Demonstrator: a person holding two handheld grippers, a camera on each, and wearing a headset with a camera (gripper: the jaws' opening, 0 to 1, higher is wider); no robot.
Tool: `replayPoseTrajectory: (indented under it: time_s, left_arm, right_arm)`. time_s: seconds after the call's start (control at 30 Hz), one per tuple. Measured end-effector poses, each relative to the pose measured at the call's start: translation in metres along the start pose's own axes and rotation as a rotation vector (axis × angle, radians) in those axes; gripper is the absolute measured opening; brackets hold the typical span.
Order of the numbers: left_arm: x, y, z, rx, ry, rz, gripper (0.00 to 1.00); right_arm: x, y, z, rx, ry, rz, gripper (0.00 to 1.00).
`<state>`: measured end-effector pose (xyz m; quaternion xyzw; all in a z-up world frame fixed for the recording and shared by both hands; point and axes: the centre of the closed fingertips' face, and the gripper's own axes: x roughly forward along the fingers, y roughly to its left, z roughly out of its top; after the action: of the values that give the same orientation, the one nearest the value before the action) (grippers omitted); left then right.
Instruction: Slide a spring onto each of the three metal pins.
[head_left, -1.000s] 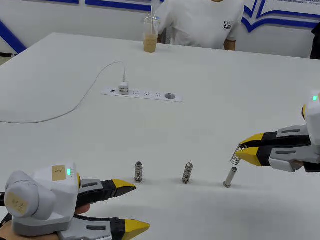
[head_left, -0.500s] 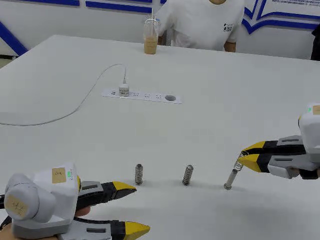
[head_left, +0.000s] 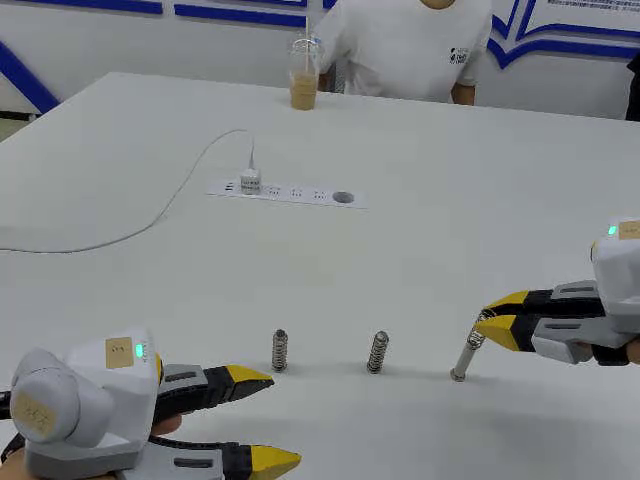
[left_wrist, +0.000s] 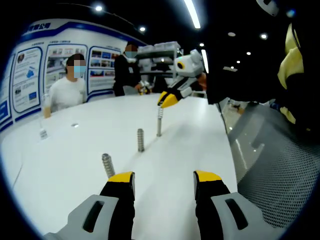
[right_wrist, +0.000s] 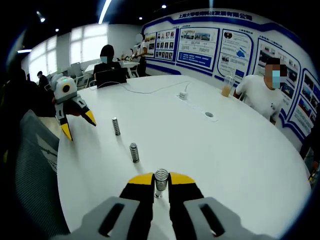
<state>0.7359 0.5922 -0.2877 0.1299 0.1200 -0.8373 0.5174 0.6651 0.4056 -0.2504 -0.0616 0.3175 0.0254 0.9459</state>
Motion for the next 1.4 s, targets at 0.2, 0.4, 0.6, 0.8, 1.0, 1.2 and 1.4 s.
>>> replayPoseTrajectory:
  time_s: [0.2,0.4,0.6,0.8,1.0,1.2,1.4]
  left_arm:
    - [-0.001,0.001,-0.001,-0.001,0.001,0.002,0.48]
    - [0.000,0.001,-0.001,-0.002,0.000,0.001,0.48]
    - [0.000,0.001,-0.002,-0.003,0.001,0.000,0.48]
    - [0.000,0.001,-0.003,-0.005,0.001,0.002,0.48]
    - [0.000,0.001,-0.004,-0.005,0.002,0.002,0.47]
    - [0.000,0.001,-0.003,-0.006,0.000,0.003,0.47]
    - [-0.001,0.002,-0.003,-0.008,0.000,0.007,0.47]
  right_arm:
    - [0.002,-0.001,-0.004,0.011,0.001,-0.001,0.12]
    - [0.008,-0.001,-0.011,0.029,0.006,-0.001,0.12]
    - [0.016,0.000,-0.021,0.044,0.019,-0.001,0.12]
    - [0.022,0.000,-0.028,0.058,0.028,-0.006,0.12]
    - [0.026,0.000,-0.034,0.060,0.036,-0.011,0.12]
    - [0.032,-0.001,-0.042,0.061,0.056,-0.015,0.12]
    - [0.033,-0.002,-0.047,0.067,0.065,-0.021,0.12]
